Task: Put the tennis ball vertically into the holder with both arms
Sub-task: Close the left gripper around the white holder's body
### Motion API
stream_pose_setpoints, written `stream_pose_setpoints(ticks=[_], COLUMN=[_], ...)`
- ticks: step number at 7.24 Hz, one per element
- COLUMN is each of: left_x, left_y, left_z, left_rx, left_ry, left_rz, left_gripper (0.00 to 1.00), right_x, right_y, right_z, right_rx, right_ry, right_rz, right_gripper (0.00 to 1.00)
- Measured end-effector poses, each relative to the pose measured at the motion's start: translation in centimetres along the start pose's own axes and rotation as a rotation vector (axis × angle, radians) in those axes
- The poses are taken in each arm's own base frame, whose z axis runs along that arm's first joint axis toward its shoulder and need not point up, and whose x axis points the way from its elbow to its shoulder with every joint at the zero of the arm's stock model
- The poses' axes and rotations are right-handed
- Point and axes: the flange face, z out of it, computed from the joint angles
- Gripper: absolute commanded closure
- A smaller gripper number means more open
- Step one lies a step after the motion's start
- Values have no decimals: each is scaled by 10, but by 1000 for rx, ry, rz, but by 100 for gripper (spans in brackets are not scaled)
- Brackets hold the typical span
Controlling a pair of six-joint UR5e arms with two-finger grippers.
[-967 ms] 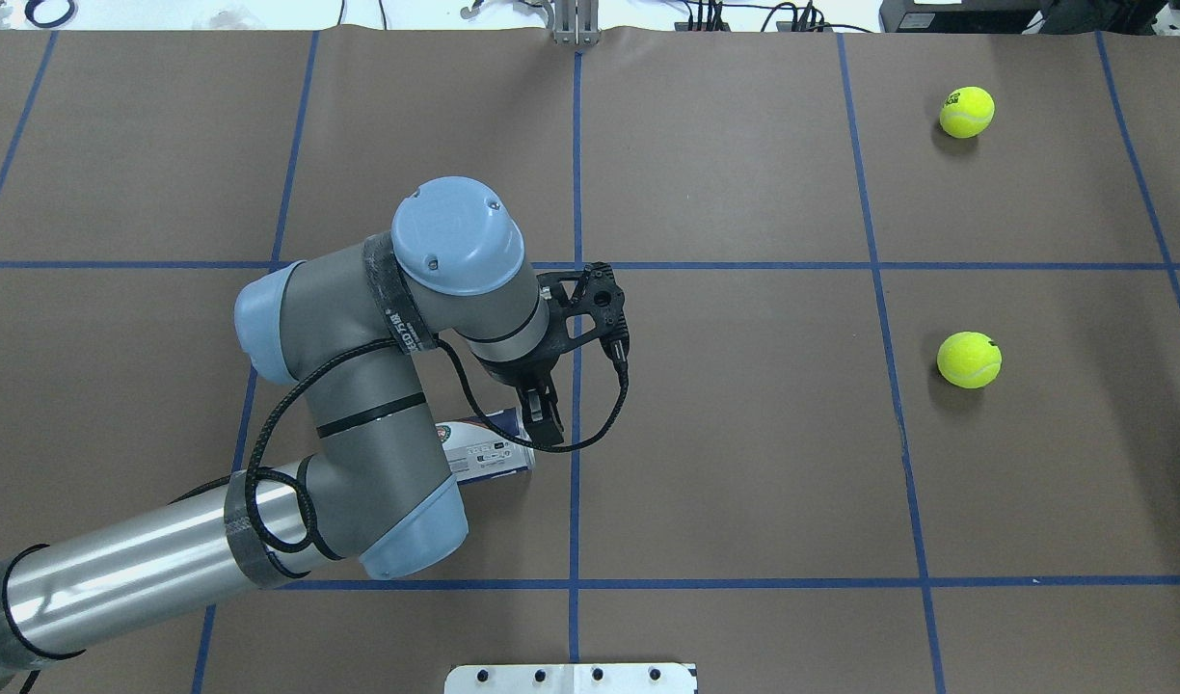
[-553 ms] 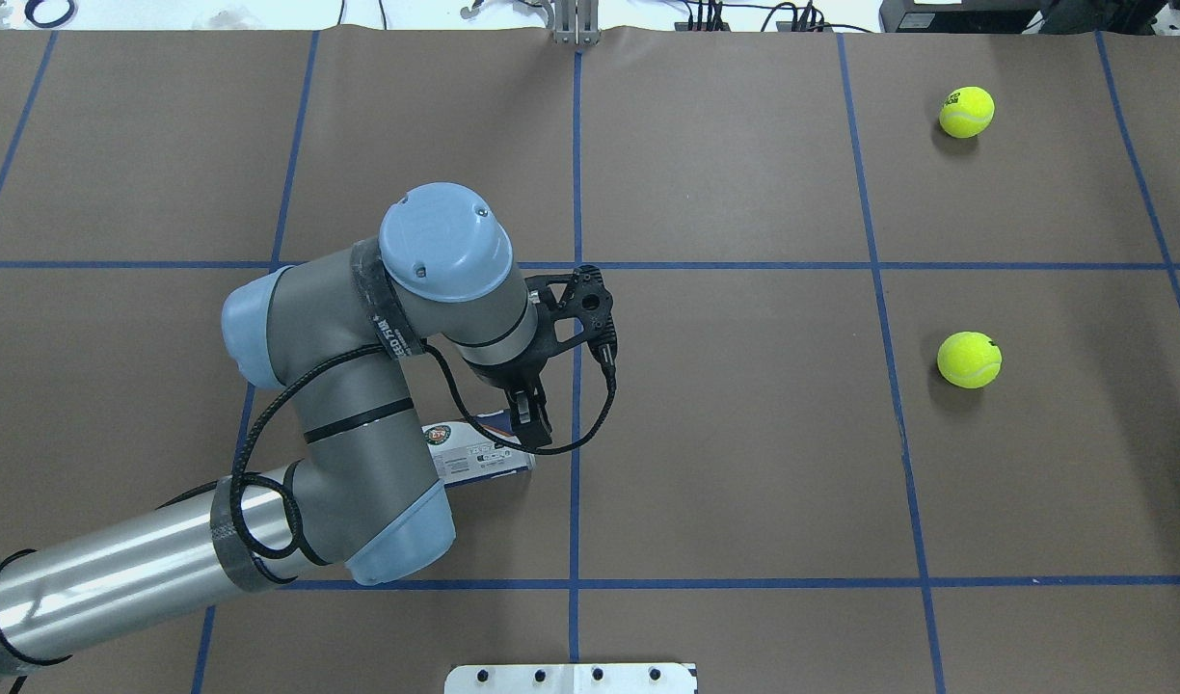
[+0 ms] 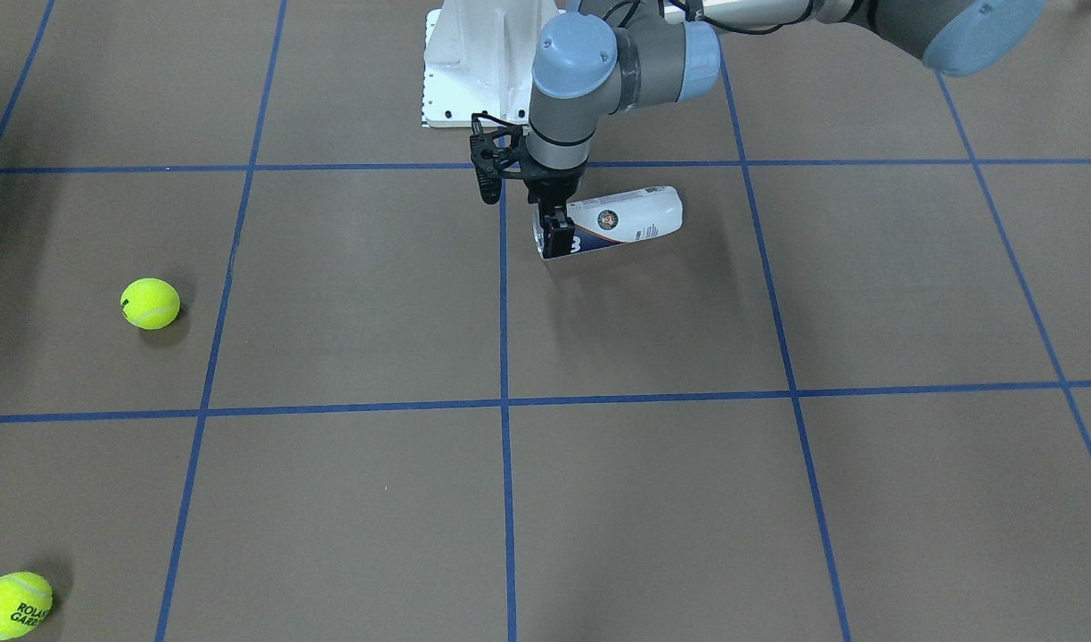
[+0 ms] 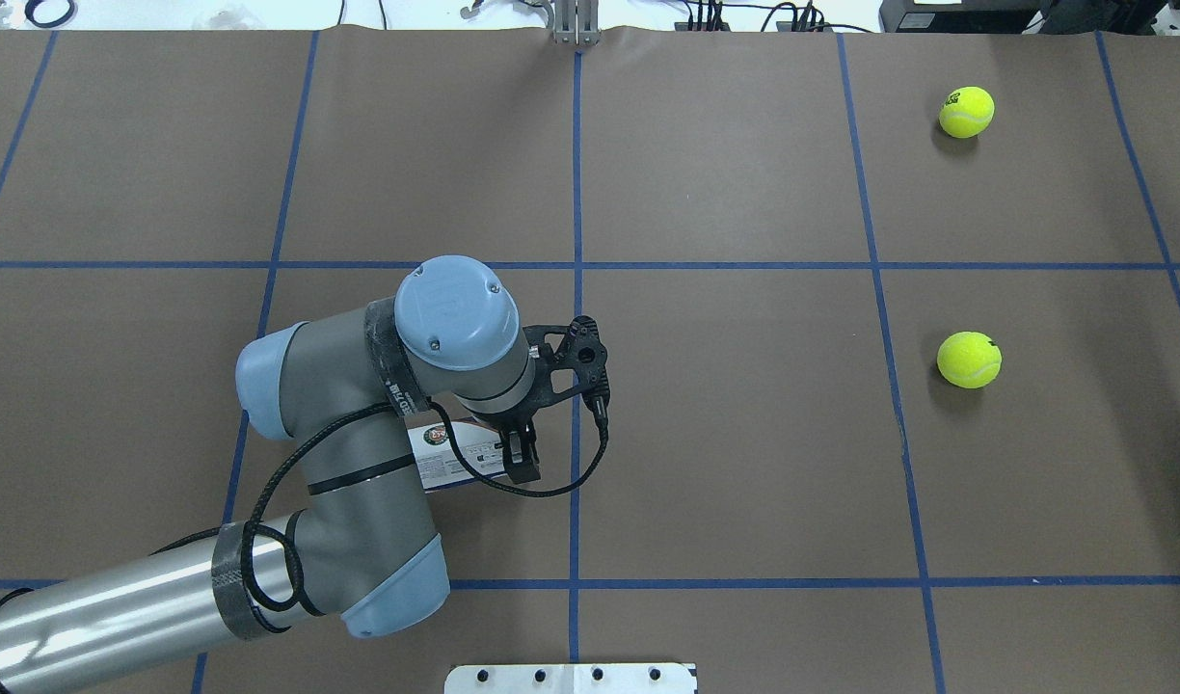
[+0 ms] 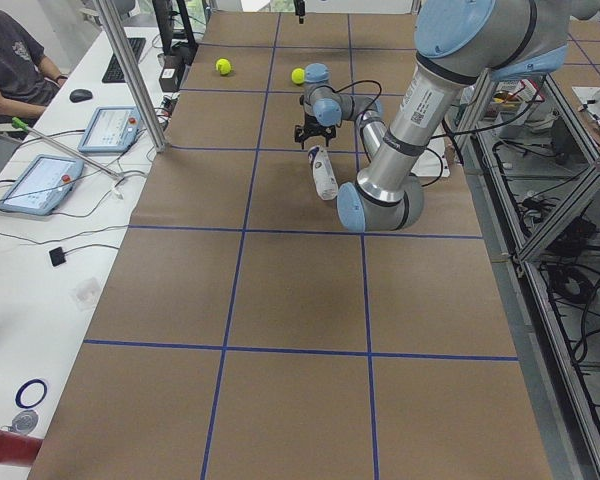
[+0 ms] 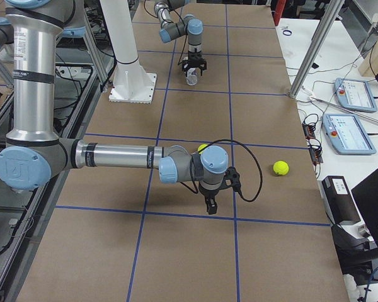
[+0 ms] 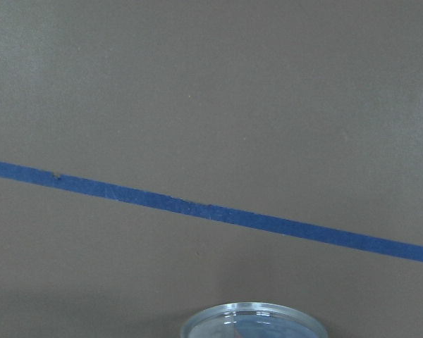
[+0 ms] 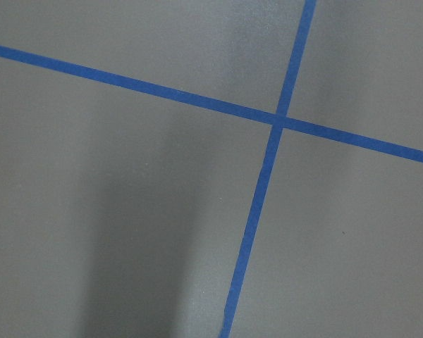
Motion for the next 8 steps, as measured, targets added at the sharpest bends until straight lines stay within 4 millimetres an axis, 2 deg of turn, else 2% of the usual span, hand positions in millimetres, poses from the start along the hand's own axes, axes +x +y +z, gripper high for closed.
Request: stream_pose_setpoints(ticks=[3, 5, 8], left_x=[-7, -5, 1], left_y=[5, 13, 16], left_z=[1, 10, 17], left_rx=[-7, -25, -35], left_ry=[-26, -28, -19], left_rz=[26, 27, 25], left_gripper=[0, 0, 0], right_x=[-1, 2, 7], right_y=[-1, 0, 2], right_z=[0, 2, 8], right_rx=[1, -3, -4], right_ry=[-1, -1, -1], right_rz=[-2, 0, 0], right_gripper=[1, 1, 1])
